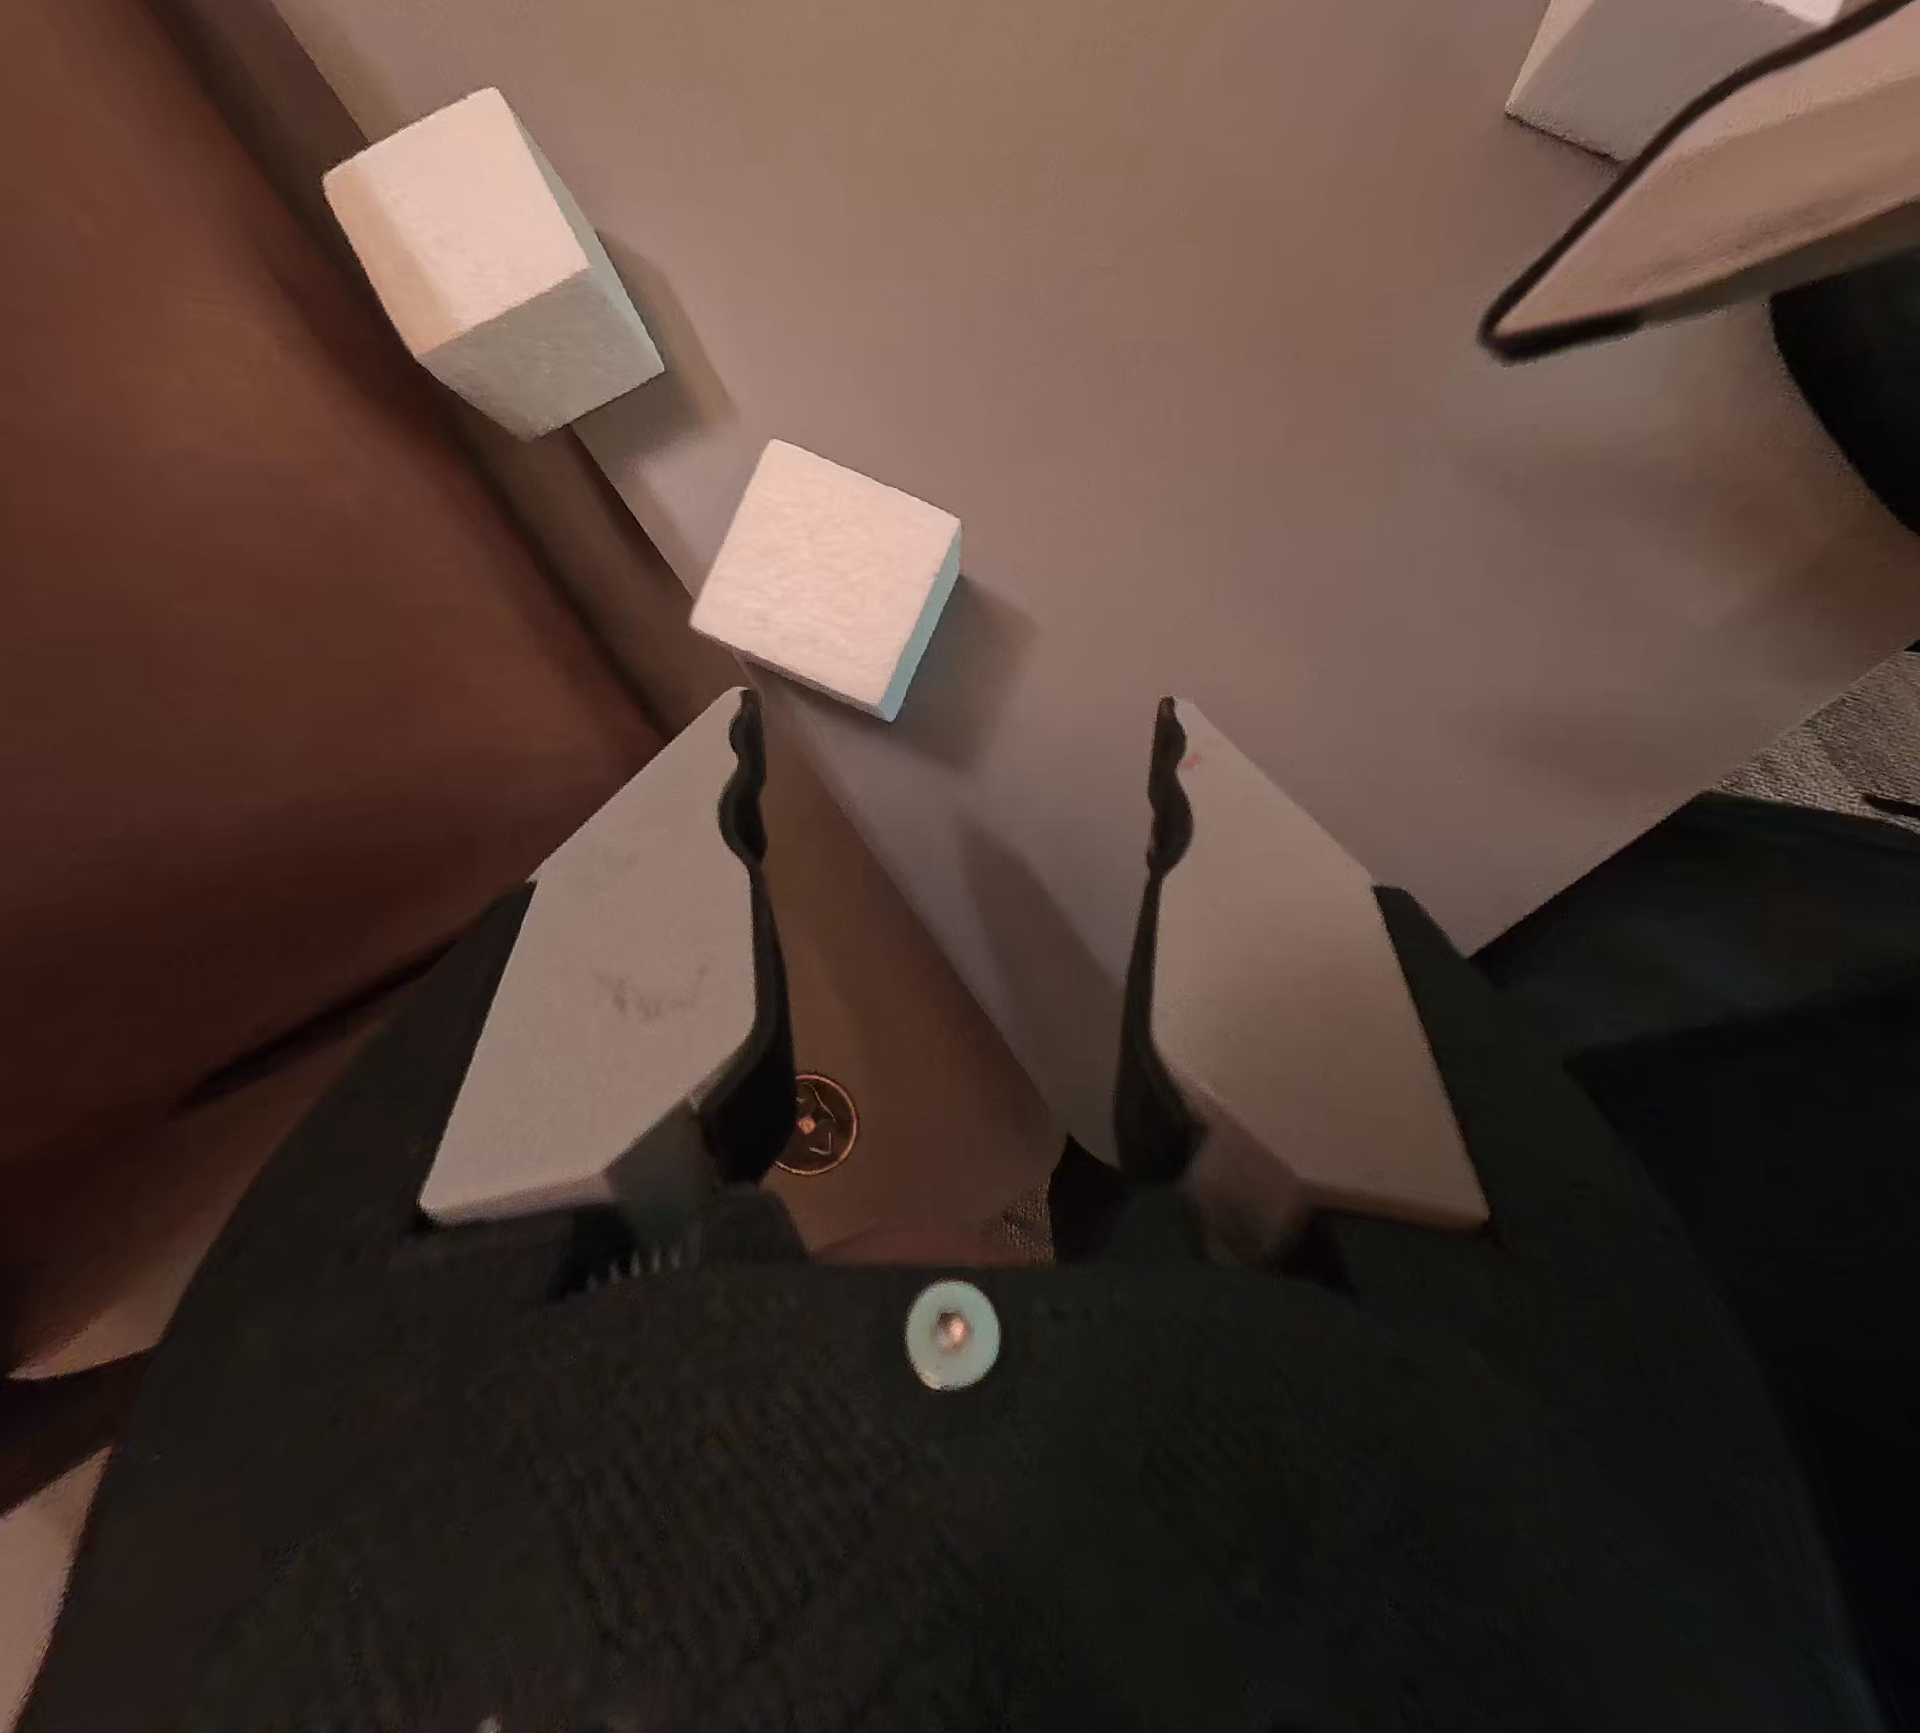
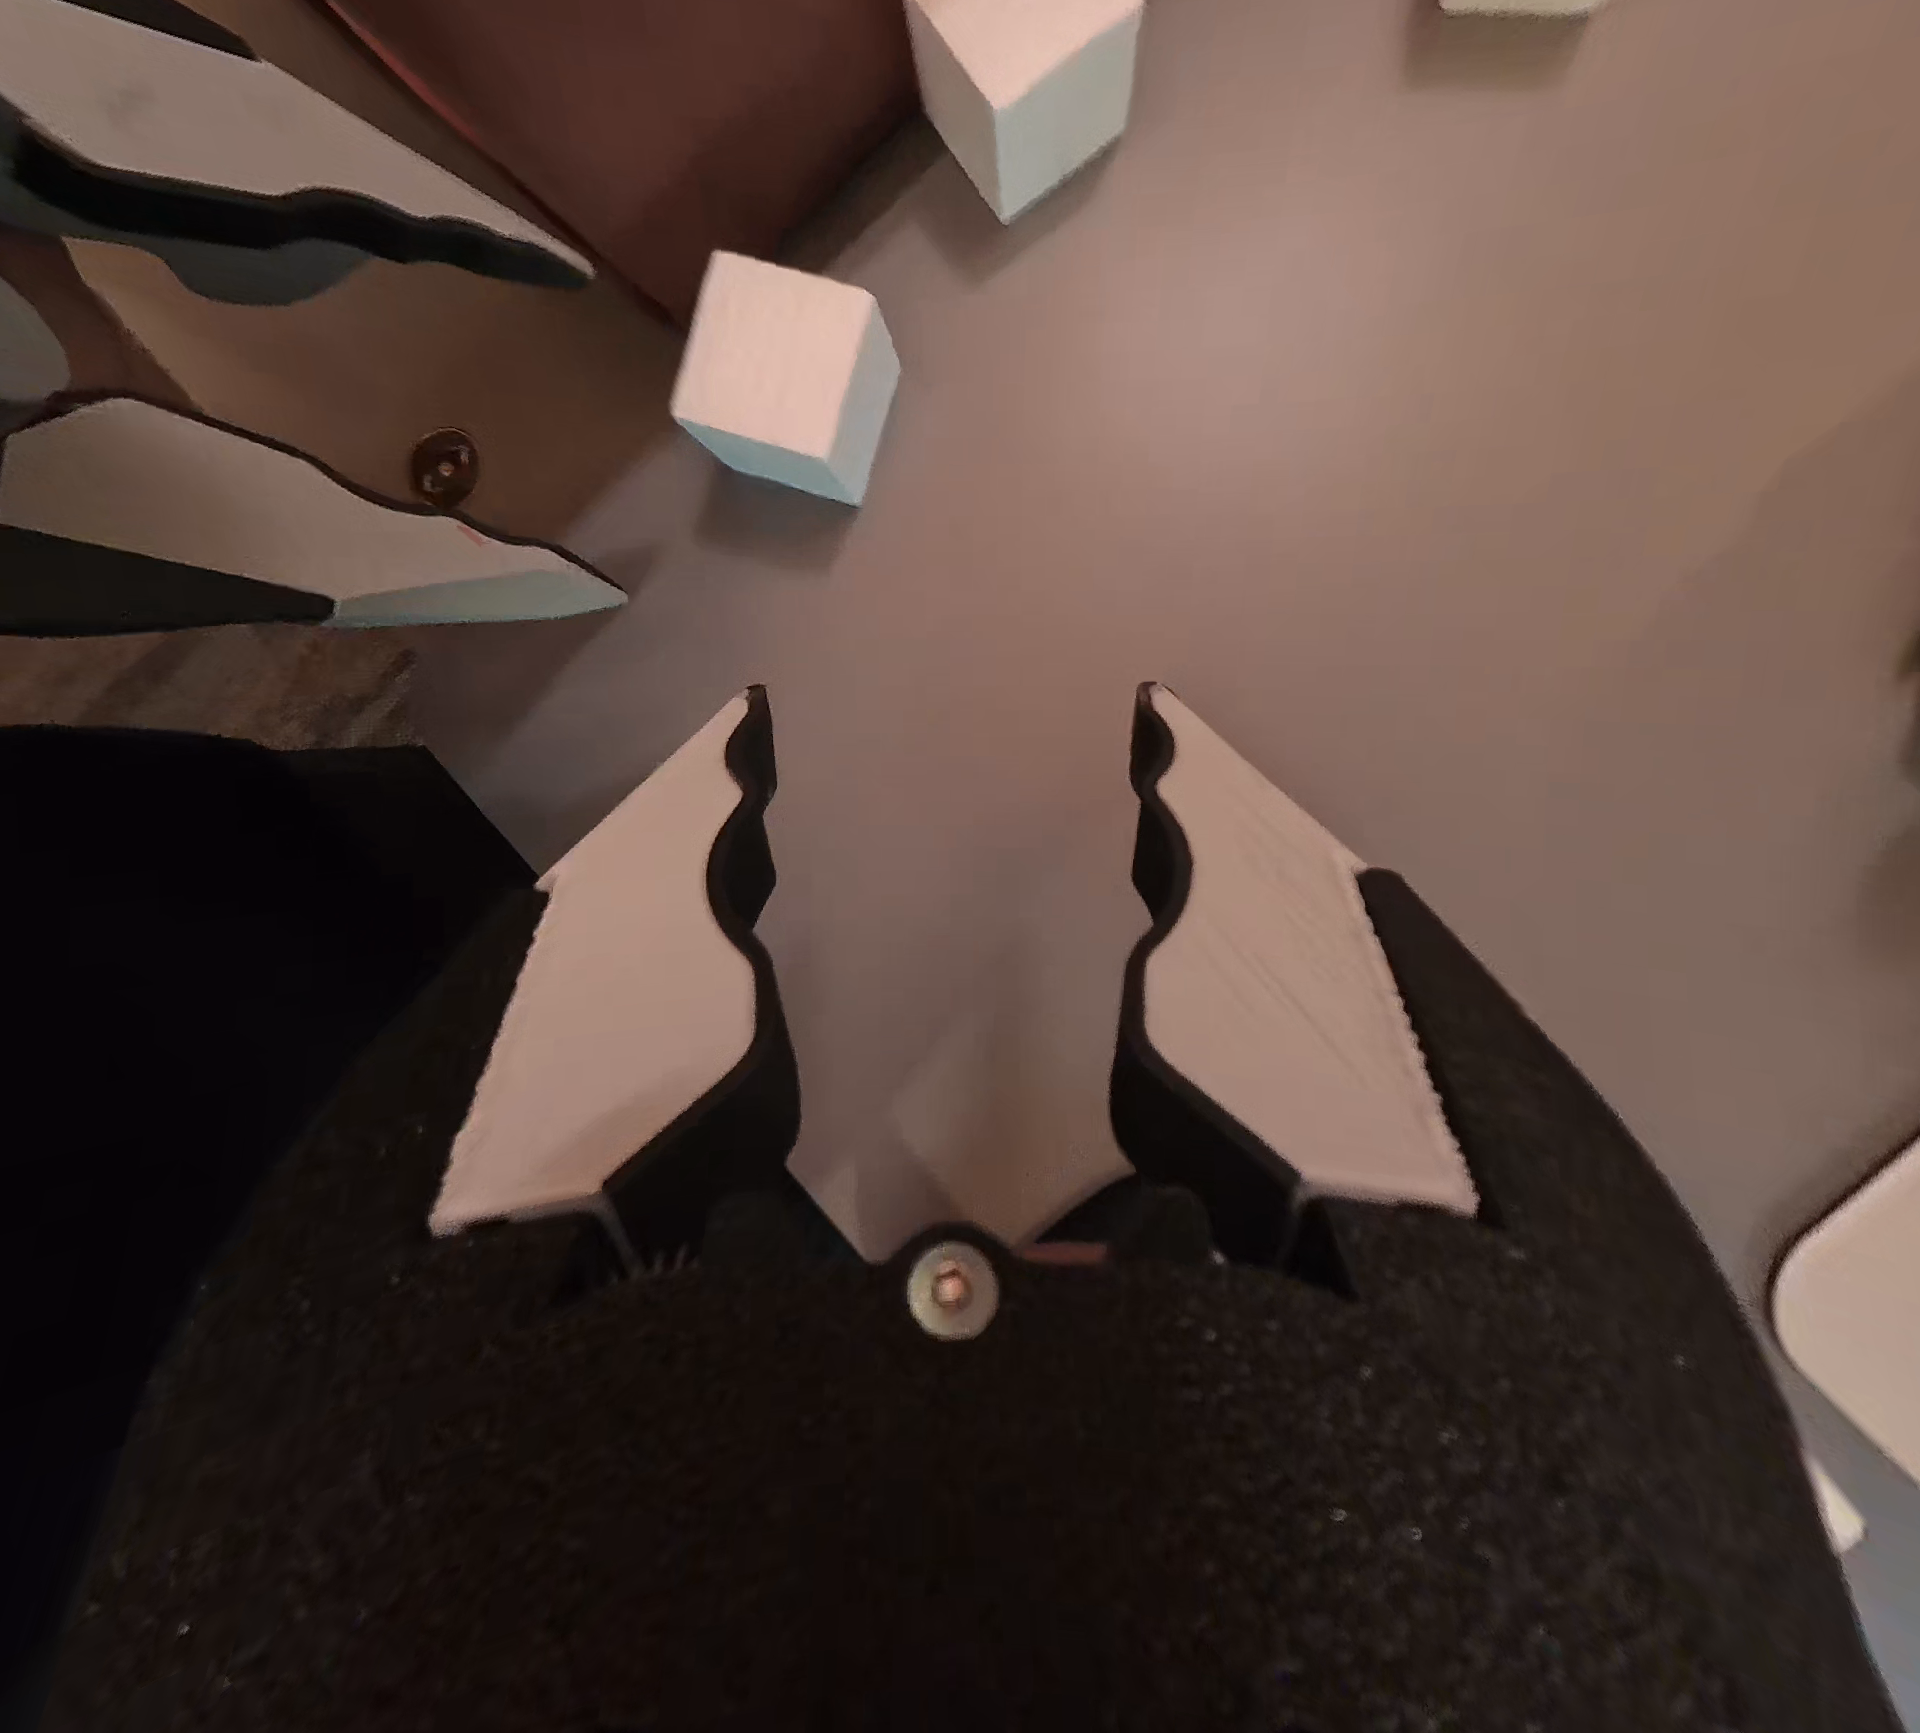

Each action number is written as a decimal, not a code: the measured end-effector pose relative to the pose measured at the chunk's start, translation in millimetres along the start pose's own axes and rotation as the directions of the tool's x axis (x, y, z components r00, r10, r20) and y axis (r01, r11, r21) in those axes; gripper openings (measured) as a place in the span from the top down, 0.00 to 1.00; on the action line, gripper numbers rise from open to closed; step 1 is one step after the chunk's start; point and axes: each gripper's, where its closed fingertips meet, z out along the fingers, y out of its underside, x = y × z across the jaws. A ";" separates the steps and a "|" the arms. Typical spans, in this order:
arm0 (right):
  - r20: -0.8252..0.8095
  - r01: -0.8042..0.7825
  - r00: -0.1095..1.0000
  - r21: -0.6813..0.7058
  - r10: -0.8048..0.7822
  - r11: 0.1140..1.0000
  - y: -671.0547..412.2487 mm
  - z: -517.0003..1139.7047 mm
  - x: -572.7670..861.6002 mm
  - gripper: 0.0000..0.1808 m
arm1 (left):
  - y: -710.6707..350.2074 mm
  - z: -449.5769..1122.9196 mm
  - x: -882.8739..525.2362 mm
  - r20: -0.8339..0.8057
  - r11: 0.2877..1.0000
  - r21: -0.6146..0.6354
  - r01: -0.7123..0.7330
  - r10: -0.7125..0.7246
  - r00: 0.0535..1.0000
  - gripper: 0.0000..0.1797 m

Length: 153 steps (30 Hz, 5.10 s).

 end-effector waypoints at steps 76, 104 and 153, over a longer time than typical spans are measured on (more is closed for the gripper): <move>0.041 0.308 0.951 -0.047 -0.306 0.950 -204.3 143.9 207.0 0.70 | 16.8 18.9 18.8 -0.112 0.835 -0.308 0.455 -0.507 0.855 0.57; -0.035 0.644 0.742 -0.241 -0.670 0.726 -253.1 117.6 336.1 0.60 | 9.1 22.6 11.0 -0.120 0.931 -0.252 0.265 -0.302 0.946 0.62; 0.244 0.764 0.646 -0.193 -0.723 0.616 -22.6 94.7 153.7 0.63 | -28.9 23.2 19.7 -0.113 0.974 -0.159 0.160 -0.179 0.977 0.60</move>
